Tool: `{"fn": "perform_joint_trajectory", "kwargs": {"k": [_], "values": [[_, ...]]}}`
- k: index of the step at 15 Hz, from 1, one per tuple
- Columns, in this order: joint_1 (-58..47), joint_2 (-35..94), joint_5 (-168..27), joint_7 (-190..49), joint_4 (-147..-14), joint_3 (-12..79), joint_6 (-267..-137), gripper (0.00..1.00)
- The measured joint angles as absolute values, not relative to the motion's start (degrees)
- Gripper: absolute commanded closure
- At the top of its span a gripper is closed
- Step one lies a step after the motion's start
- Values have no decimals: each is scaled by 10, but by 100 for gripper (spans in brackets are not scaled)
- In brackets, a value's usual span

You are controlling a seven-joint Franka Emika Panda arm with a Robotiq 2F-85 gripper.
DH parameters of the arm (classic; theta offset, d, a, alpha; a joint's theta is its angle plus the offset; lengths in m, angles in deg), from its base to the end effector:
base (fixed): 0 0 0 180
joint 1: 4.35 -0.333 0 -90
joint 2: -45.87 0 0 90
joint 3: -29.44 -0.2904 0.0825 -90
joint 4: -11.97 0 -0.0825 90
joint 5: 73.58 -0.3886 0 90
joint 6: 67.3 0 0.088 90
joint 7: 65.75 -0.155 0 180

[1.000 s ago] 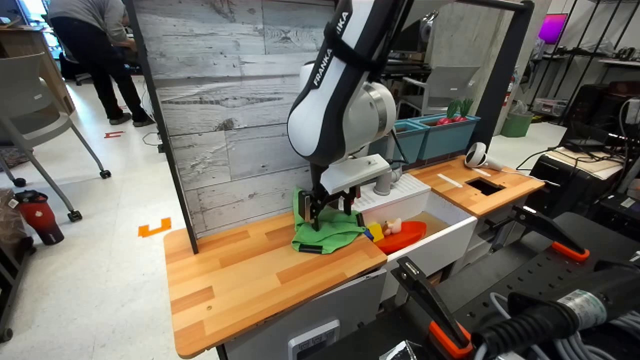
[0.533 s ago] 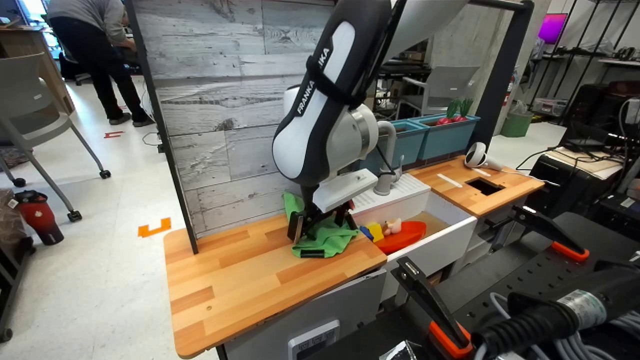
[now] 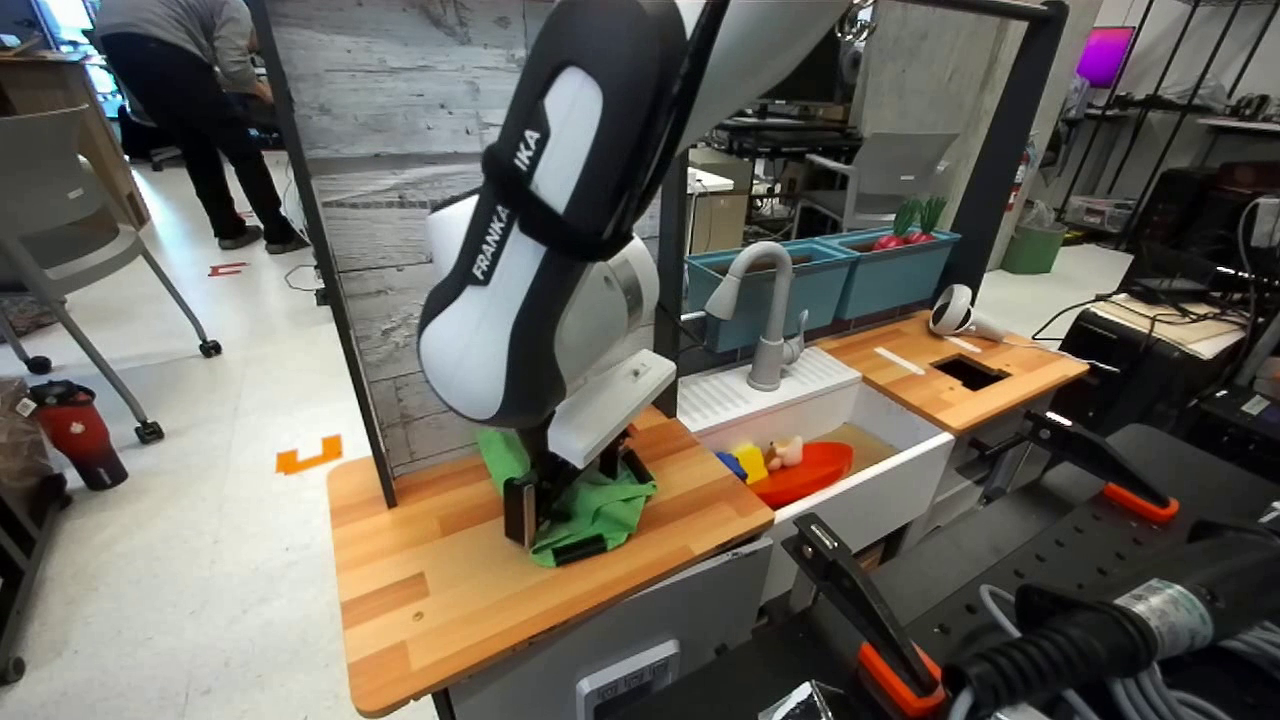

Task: Move the green towel to the left

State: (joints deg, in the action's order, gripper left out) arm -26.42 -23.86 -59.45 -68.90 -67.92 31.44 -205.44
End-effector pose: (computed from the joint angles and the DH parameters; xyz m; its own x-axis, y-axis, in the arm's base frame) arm 0.5908 0.2059 -0.1055 0.8596 0.4670 -0.2072 0.5014 -0.8490 0.1668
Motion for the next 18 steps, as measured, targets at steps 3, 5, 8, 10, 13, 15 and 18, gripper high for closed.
{"fn": "perform_joint_trajectory", "kwargs": {"k": [3,5,8,10,13,15,18], "values": [[-299,-248,-570,-675,-659,311,-2033,0],[-317,-253,-557,-664,-648,307,-2024,0],[-336,-260,-542,-646,-633,299,-2014,0],[-346,-263,-533,-635,-626,295,-2013,0],[-357,-266,-525,-625,-621,287,-2013,0],[-363,-266,-524,-623,-620,284,-2013,0],[-366,-266,-524,-623,-620,284,-2013,0]]}}
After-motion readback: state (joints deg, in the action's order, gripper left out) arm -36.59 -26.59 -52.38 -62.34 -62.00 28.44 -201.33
